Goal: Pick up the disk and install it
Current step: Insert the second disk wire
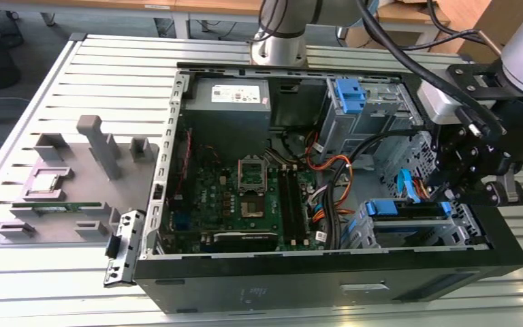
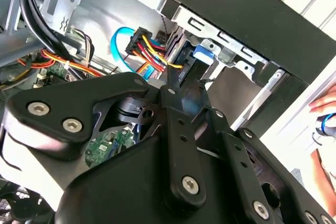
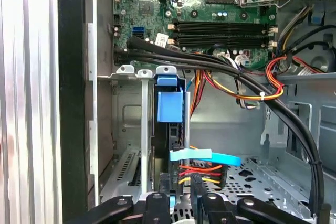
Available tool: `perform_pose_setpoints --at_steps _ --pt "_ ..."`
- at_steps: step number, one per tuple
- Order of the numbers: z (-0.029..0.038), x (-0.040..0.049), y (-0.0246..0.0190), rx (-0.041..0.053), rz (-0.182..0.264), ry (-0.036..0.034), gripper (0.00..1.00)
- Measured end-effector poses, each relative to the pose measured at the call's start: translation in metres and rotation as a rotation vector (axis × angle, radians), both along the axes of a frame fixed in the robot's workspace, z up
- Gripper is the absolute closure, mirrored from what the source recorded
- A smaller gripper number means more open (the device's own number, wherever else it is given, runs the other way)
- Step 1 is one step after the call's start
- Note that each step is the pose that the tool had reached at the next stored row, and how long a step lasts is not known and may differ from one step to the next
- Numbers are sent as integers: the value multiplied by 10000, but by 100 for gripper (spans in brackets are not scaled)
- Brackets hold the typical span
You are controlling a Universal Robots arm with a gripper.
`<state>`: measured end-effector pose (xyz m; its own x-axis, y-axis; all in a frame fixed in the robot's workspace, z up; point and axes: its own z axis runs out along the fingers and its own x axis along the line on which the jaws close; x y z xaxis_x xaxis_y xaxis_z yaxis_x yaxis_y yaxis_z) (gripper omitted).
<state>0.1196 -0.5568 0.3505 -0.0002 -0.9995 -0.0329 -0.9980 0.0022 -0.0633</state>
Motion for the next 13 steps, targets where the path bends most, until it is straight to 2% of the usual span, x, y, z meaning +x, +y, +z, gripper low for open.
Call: perform_pose_setpoints --at_steps 2,3,5,6,7,13 --pt "0 0 0 0 -1 4 70" --pt "-1 4 -1 -1 2 61 70" --pt "-4 12 -1 0 0 340 70" --pt "-4 14 0 0 1 454 70" --pt "-4 13 0 0 0 510 70" --pt "-8 43 -1 4 -13 533 70"
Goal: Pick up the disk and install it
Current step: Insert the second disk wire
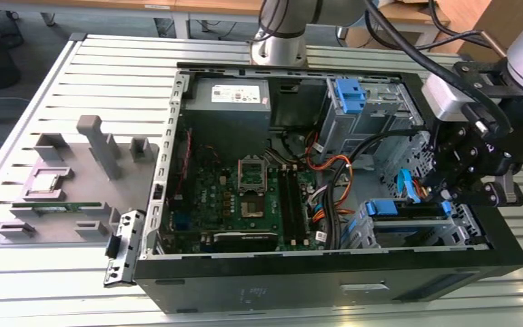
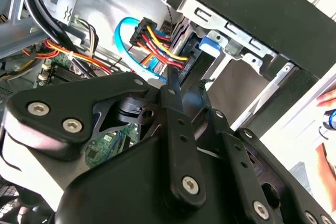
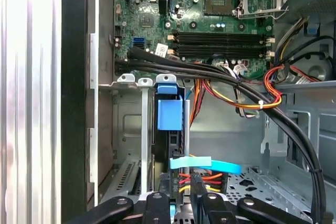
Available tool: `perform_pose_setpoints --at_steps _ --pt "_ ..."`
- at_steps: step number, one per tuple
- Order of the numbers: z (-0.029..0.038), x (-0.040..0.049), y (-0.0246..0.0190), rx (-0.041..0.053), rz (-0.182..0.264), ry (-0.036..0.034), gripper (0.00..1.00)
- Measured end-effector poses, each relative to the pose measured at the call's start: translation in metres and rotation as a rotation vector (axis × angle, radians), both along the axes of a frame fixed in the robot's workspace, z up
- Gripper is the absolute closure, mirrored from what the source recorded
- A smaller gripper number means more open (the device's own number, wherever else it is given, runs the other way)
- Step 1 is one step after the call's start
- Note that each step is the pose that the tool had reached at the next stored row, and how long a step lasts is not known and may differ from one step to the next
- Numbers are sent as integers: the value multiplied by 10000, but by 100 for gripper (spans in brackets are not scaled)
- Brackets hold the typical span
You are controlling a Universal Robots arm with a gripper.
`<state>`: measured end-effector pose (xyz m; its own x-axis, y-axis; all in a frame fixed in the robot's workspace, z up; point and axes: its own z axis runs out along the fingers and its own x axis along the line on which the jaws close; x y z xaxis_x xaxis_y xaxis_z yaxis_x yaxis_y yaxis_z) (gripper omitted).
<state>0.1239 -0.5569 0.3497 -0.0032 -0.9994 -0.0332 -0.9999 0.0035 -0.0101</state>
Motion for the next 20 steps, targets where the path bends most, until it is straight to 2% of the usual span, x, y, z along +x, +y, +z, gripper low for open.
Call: perform_pose_setpoints --at_steps 6,8,9,20 --pt "-27 48 0 37 -112 0 70" --pt "-40 51 0 198 -118 0 70" --pt "-42 53 0 218 -118 1 70" --pt "-43 53 0 220 -122 0 70"
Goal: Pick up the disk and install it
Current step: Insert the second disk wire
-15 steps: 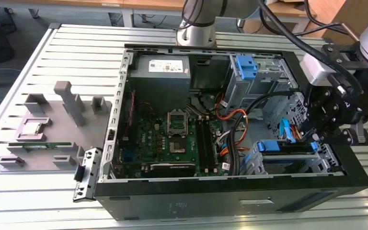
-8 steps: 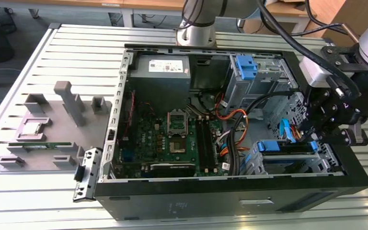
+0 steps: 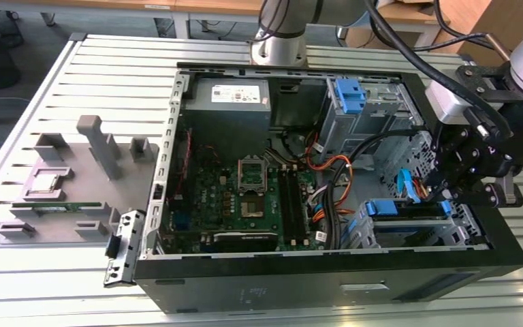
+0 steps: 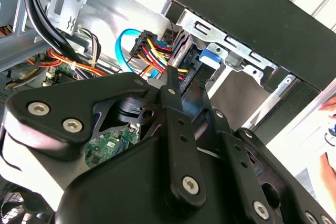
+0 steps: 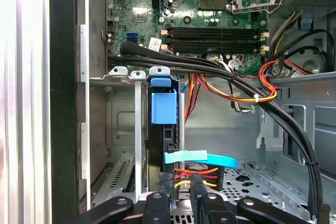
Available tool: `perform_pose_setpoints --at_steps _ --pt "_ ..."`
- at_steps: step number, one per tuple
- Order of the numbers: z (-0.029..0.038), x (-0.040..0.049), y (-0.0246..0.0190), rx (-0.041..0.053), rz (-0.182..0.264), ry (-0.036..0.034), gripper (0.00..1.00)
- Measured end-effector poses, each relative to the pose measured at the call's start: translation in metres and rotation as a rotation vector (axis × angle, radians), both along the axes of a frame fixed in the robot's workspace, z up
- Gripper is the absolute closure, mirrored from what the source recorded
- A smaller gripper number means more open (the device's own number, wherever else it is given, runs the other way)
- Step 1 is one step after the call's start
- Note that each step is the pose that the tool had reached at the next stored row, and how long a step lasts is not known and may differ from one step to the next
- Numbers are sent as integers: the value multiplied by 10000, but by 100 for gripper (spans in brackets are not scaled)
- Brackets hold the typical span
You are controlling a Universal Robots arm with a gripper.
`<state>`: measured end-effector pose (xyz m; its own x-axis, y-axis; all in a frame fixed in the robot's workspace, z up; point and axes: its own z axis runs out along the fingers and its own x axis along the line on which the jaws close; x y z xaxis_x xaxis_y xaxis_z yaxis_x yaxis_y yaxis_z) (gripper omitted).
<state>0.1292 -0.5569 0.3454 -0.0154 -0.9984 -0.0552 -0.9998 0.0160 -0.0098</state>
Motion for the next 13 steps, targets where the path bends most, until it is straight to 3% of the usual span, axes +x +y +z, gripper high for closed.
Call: perform_pose_setpoints --at_steps 5,8,9,13 --pt "0 0 0 0 -1 0 70" --pt "0 0 0 0 -1 0 78" --pt "0 0 0 0 -1 0 89" --pt "0 0 0 0 -2 0 89"
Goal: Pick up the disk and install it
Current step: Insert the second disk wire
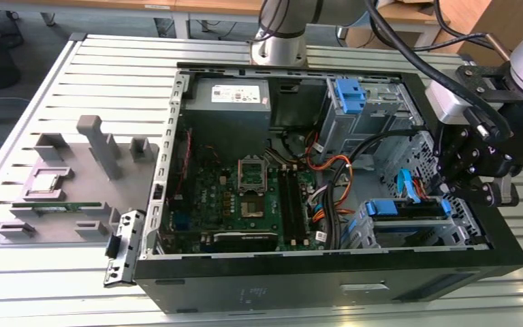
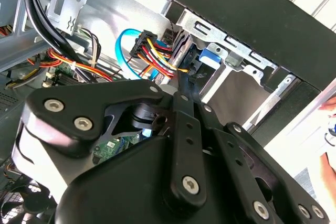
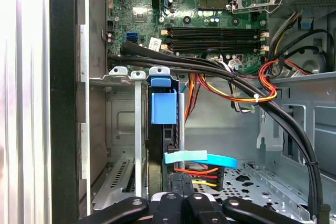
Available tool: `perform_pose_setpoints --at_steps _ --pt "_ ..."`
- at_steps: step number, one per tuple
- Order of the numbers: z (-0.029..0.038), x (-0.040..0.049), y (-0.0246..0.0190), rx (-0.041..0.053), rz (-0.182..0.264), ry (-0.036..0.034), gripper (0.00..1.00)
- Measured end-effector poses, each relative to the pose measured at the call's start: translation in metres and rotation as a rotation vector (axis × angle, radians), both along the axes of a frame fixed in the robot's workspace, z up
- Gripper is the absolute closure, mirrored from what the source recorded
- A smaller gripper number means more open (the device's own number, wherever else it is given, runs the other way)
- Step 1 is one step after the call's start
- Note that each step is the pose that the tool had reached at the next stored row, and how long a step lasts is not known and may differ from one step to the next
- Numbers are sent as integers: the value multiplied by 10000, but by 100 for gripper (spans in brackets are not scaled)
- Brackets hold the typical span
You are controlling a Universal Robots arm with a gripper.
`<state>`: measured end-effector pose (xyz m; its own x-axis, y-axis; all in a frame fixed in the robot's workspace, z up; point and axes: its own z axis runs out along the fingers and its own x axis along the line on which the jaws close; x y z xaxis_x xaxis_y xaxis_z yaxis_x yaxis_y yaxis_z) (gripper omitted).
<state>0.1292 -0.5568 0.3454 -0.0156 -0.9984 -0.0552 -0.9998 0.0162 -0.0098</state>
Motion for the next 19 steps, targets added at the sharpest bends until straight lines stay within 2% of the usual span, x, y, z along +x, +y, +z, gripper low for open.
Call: perform_pose_setpoints --at_steps 4,8,11,12,13,19 --pt "0 0 -5 -1 0 0 89" --pt "-4 0 -41 0 -1 0 89" --pt "-41 0 -49 0 0 0 89" --pt "-79 0 -50 1 0 0 89" --pt "-88 0 -50 0 0 0 89" --pt "-109 0 -51 1 0 0 89"
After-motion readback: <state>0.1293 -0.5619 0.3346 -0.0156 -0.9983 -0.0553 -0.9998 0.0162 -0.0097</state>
